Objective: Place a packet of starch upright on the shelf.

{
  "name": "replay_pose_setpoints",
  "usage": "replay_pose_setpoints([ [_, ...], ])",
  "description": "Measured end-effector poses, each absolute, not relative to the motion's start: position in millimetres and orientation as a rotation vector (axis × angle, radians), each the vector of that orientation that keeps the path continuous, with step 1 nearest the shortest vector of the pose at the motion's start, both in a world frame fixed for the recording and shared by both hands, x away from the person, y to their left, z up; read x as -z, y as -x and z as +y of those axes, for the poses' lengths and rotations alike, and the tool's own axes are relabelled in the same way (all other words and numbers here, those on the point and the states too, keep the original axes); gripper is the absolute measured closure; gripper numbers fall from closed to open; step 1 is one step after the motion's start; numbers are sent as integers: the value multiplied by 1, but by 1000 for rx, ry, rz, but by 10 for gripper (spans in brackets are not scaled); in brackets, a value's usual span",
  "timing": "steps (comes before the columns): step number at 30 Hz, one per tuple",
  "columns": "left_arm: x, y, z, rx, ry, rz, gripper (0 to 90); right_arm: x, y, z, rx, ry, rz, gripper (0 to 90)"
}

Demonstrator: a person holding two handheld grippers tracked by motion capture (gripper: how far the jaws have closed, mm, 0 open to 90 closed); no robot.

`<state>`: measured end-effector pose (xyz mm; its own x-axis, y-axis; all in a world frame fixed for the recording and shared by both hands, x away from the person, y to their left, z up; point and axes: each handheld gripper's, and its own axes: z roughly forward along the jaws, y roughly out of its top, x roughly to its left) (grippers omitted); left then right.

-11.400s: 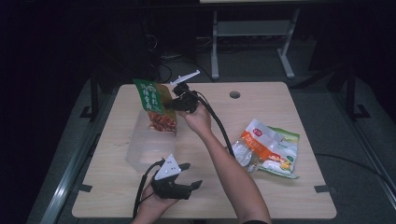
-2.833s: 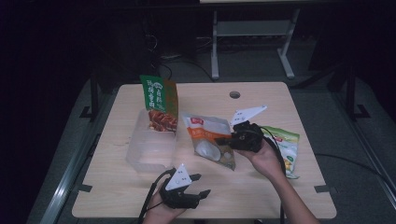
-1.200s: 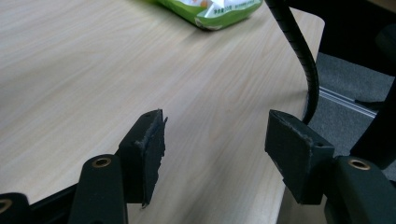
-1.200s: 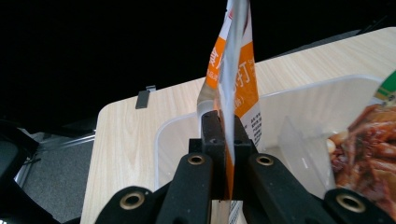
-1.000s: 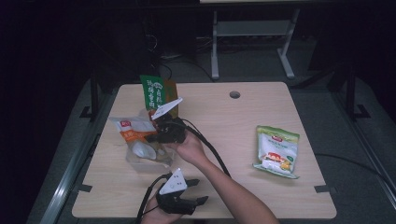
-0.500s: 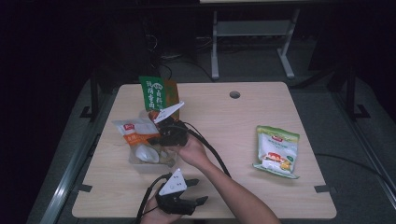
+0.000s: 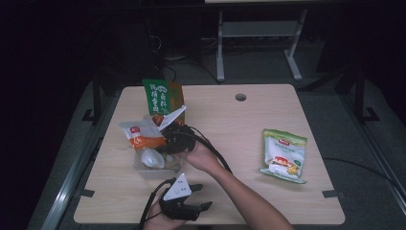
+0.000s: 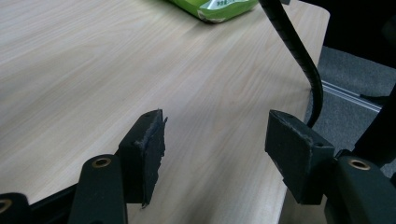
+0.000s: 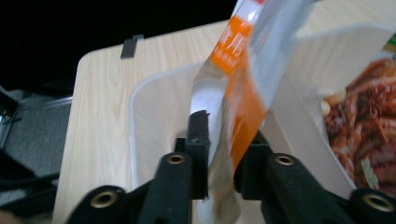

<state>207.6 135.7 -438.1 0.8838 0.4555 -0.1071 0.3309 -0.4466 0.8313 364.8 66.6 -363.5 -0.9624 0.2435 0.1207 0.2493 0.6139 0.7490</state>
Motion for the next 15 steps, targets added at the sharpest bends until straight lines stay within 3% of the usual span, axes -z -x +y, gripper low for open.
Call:
replay_pose_setpoints([
  [9, 438, -207, 134, -165, -2076, 562, 371, 362, -361, 58, 1207, 418, -2870, 890],
  [11, 438, -206, 135, -165, -2077, 561, 371, 363, -361, 59, 1200, 423, -2862, 881],
  [13, 437, -206, 135, -165, -2076, 560, 371, 364, -364, 58, 1142, 420, -2834, 791],
  [15, 437, -205, 135, -160, -2077, 560, 370, 366, -366, 56, 1100, 421, -2826, 784],
])
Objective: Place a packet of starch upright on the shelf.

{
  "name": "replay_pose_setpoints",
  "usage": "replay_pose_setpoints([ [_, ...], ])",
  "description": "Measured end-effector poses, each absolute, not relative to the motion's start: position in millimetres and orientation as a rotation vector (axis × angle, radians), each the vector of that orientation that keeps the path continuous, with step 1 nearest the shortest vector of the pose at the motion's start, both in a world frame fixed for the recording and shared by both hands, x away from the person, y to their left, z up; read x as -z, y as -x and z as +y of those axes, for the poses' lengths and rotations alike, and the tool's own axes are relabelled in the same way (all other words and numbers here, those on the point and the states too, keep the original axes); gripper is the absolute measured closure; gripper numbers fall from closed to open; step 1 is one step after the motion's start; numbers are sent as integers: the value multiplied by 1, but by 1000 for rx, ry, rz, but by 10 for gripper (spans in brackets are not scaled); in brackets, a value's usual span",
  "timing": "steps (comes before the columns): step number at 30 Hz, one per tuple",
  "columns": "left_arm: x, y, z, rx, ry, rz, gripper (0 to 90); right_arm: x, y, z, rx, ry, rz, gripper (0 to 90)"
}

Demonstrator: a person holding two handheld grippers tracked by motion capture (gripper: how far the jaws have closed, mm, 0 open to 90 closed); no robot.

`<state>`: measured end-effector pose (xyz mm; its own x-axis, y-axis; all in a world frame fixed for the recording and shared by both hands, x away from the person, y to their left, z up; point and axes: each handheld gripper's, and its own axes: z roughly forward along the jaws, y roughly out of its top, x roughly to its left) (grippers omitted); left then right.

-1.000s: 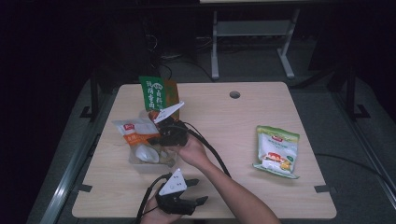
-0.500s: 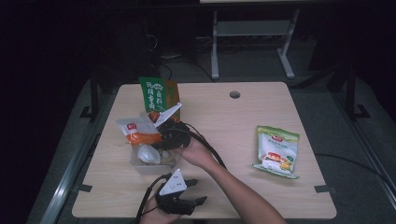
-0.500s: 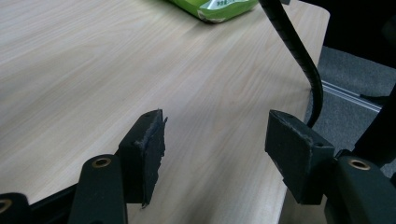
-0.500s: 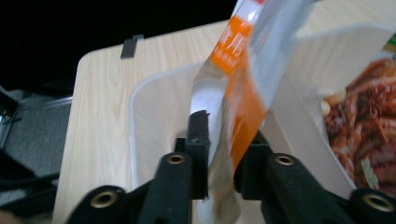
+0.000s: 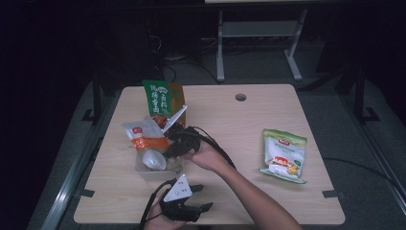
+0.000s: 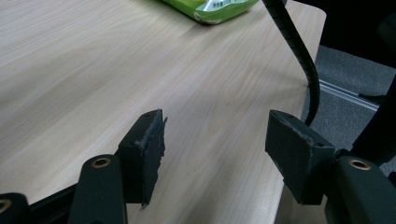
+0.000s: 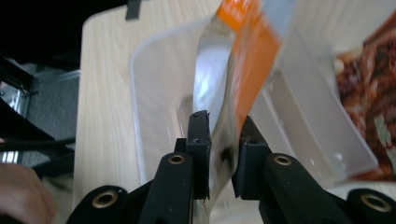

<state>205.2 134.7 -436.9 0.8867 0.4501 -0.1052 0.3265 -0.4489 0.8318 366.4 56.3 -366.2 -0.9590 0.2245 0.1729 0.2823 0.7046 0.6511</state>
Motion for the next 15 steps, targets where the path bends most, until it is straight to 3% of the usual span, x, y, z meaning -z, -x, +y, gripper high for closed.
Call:
replay_pose_setpoints([
  [5, 437, -205, 134, -162, -2078, 556, 369, 369, -366, 56, 1059, 426, -2840, 893],
  [15, 435, -205, 137, -174, -2073, 550, 369, 388, -365, 64, 983, 421, -2878, 887],
])
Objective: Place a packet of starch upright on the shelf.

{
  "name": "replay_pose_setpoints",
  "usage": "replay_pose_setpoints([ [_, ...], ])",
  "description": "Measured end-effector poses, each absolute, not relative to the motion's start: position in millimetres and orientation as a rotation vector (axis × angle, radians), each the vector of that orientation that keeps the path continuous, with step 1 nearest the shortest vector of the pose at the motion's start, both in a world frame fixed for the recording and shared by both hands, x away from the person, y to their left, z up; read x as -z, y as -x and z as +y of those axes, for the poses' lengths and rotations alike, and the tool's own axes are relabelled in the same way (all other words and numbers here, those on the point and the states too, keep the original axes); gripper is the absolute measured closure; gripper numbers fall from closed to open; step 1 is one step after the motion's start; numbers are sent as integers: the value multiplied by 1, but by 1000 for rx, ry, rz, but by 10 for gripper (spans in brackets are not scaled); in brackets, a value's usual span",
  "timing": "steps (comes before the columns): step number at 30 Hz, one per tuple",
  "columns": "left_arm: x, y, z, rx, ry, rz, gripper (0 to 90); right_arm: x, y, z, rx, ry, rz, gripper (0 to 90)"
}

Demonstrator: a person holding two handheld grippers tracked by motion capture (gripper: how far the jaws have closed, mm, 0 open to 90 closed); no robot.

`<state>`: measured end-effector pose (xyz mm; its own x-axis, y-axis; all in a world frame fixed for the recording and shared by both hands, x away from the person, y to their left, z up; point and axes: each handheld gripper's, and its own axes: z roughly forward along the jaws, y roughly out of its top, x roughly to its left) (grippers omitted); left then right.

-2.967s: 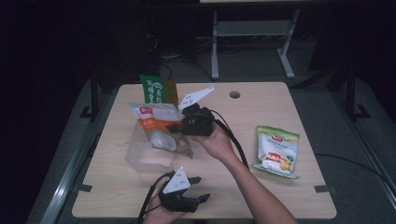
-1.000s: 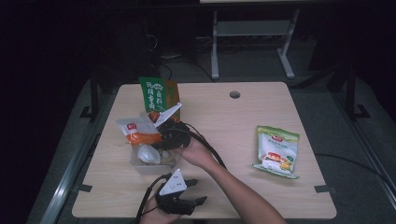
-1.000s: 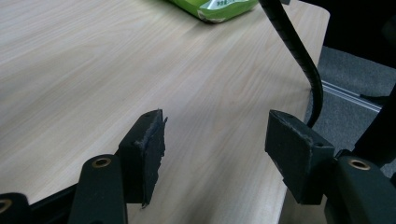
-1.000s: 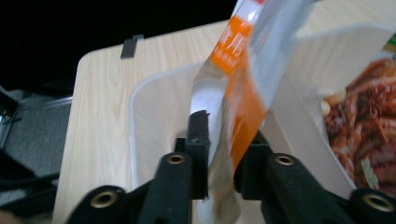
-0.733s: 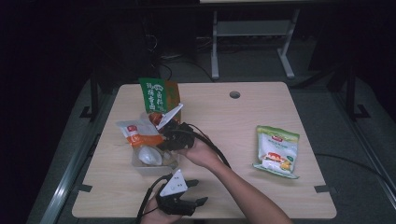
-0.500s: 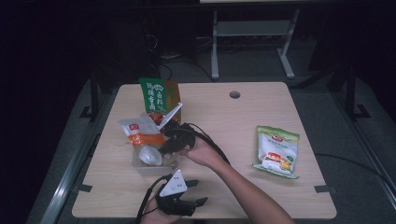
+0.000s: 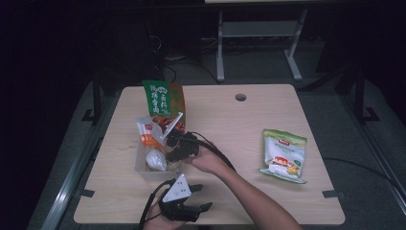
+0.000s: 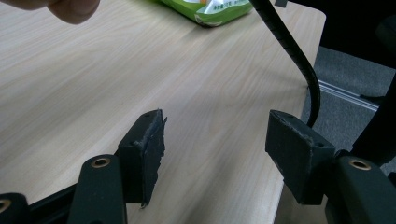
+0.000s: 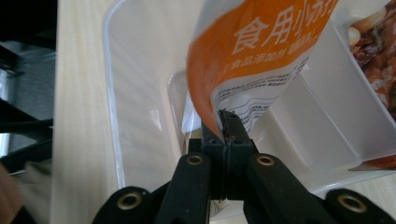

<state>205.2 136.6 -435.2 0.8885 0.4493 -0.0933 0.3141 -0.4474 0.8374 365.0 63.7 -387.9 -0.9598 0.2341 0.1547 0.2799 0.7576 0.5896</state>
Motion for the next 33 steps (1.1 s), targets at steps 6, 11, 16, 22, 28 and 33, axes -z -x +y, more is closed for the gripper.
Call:
replay_pose_setpoints([
  [6, 436, -205, 136, -169, -2077, 551, 367, 383, -372, 55, 916, 450, -2812, 766],
  [11, 436, -204, 134, -170, -2080, 543, 367, 386, -372, 55, 882, 444, -2823, 793],
  [16, 436, -205, 134, -170, -2074, 545, 367, 384, -372, 56, 917, 464, -2792, 899],
  [22, 435, -204, 135, -176, -2070, 542, 368, 380, -364, 60, 1056, 460, -2788, 900],
  [28, 435, -204, 134, -169, -2077, 538, 369, 385, -358, 63, 1065, 432, -2821, 900],
  [33, 434, -204, 134, -177, -2077, 530, 370, 392, -356, 67, 1024, 419, -2849, 900],
])
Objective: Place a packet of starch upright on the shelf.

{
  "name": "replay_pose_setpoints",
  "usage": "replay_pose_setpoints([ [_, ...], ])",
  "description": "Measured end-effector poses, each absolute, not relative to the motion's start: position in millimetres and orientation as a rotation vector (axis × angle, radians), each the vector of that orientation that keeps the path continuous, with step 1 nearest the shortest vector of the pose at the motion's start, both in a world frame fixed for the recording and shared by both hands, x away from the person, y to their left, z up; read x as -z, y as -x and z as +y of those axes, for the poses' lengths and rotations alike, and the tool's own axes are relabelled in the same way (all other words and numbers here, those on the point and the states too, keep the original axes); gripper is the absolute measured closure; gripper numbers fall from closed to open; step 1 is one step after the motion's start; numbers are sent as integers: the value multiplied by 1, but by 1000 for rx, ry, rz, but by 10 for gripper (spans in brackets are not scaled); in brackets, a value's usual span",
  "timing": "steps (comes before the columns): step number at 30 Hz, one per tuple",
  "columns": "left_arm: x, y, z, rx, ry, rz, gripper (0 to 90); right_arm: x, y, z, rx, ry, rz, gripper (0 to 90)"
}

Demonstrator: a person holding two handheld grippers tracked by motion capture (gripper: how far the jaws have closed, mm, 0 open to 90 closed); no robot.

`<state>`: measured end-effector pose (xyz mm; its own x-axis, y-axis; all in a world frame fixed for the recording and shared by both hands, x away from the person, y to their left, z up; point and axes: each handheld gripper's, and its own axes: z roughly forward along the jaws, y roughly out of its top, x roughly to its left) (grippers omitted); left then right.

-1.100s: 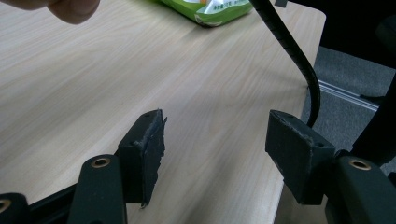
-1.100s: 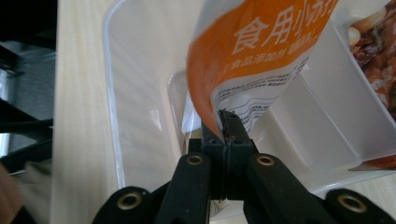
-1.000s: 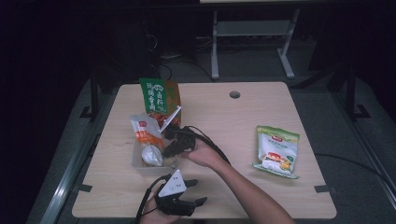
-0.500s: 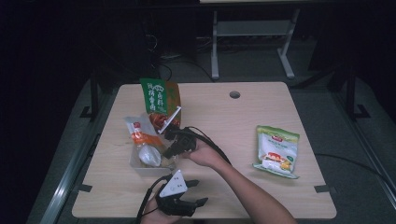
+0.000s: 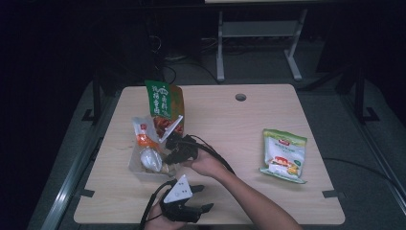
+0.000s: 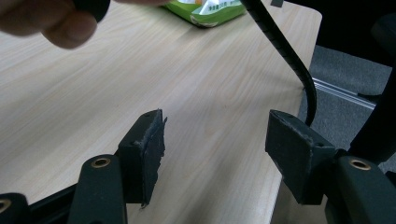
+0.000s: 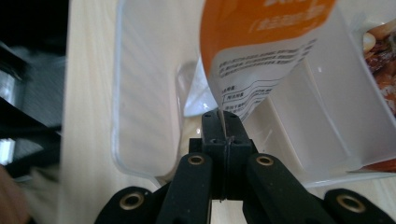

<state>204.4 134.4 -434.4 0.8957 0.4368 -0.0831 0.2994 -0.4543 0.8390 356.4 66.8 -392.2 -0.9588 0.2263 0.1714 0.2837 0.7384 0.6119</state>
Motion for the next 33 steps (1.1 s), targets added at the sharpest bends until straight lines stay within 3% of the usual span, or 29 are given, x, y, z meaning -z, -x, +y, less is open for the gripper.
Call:
replay_pose_setpoints([
  [5, 434, -205, 135, -178, -2073, 532, 370, 391, -359, 68, 1011, 395, -2814, 866],
  [33, 435, -204, 133, -168, -2080, 525, 369, 410, -350, 80, 879, 372, -2931, 892],
])
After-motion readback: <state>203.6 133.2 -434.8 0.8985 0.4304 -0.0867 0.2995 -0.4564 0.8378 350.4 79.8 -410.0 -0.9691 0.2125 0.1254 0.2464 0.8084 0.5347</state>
